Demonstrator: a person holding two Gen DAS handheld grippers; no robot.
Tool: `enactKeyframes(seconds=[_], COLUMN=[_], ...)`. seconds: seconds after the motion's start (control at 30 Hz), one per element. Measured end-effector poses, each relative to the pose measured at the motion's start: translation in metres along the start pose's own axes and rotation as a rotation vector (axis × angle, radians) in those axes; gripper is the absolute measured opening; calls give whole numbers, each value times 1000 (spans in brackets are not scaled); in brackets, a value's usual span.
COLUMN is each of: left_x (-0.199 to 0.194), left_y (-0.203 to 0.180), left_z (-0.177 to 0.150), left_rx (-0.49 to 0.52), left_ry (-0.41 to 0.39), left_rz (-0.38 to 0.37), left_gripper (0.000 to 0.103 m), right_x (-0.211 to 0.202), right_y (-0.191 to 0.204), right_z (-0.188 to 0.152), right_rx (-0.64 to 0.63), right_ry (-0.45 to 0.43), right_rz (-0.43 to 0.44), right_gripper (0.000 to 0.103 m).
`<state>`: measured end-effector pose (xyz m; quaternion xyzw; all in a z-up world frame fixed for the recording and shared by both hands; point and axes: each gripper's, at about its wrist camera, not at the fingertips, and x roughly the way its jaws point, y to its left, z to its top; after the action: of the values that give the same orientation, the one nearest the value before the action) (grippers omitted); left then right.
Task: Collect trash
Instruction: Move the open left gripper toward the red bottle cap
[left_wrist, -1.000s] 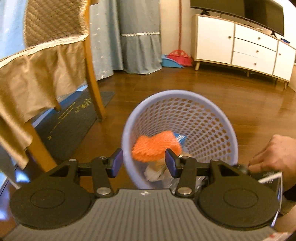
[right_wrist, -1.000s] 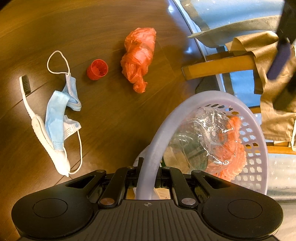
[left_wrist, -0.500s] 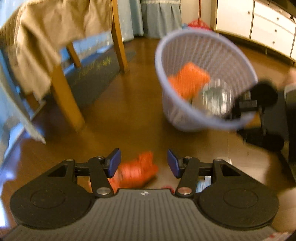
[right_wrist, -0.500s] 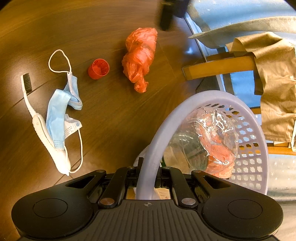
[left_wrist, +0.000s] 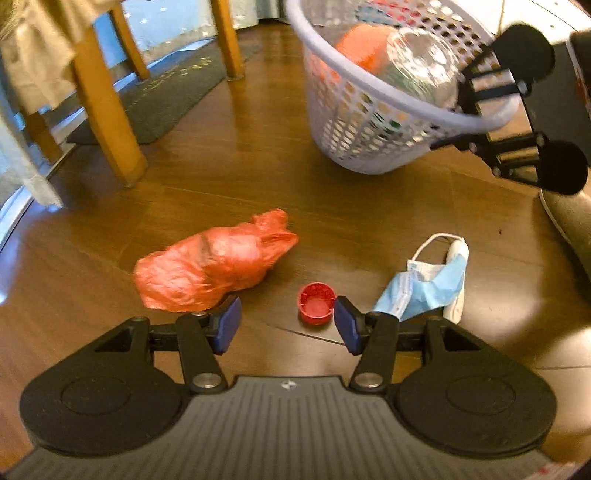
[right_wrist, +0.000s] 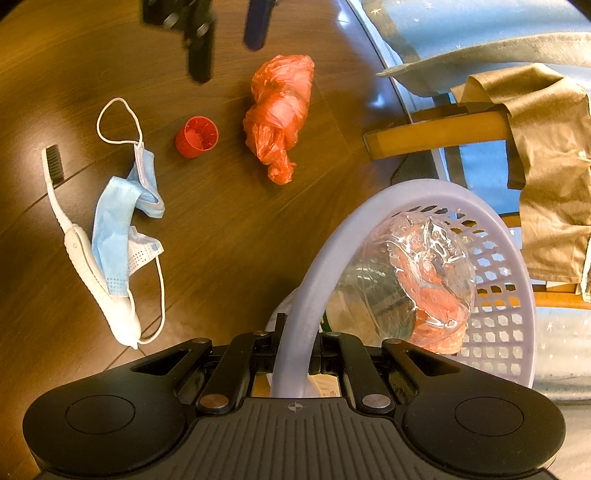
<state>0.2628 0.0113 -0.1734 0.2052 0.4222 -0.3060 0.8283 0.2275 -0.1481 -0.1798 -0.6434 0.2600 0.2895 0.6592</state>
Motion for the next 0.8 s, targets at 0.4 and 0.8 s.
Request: enactKeyframes(seconds=[0.4,0.8], left_x=[35,54], left_y=[-20,-15], left_z=[-8,-9], left_rx=[58,58], left_ry=[59,63], left_rz=[-26,-11], left_gripper=[50,50], right_x=[0,0], right_y=[0,0], right_z=[-1,-1], right_rx=[4,5], right_ry=[-1,-3], right_rz=[-2,-3], right_gripper=[4,4])
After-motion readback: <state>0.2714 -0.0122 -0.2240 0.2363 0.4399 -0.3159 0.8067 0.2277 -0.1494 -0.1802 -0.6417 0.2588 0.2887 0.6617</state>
